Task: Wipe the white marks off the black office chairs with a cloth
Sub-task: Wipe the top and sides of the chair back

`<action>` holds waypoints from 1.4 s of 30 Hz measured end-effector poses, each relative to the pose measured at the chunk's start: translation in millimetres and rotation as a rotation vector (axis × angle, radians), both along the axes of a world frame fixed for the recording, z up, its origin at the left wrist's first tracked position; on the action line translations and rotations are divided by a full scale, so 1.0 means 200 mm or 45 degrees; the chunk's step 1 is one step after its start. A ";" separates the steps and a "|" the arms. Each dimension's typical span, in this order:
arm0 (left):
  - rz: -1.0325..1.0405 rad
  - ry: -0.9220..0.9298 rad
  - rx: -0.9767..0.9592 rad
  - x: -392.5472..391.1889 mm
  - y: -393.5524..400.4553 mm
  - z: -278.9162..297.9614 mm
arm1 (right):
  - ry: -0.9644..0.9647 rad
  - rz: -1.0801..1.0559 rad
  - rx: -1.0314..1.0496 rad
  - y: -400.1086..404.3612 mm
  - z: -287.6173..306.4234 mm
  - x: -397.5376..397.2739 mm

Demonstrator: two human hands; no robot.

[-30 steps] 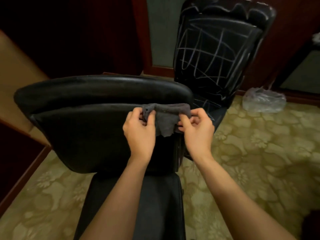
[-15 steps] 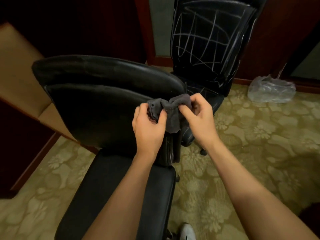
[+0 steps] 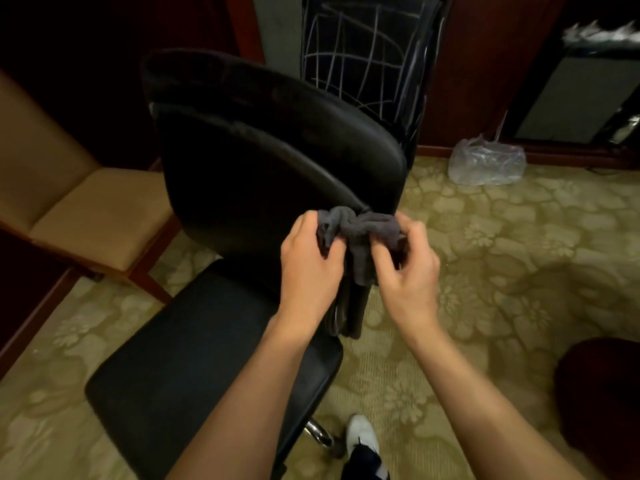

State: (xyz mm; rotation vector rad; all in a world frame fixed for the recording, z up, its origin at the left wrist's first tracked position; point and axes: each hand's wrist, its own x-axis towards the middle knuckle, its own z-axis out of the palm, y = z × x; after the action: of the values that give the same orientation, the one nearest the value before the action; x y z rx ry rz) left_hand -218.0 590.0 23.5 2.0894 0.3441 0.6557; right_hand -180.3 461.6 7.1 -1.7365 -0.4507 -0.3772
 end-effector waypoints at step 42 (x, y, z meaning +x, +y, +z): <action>0.053 -0.357 0.610 -0.26 0.05 -0.52 | -0.420 -0.157 -0.042 0.00 -0.49 -0.19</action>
State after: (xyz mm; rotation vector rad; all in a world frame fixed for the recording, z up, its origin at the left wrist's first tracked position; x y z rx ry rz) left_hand -269.3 599.8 -80.4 2.3966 0.0727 1.1295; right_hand -217.3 461.5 -90.7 -1.7441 -0.5891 -0.7549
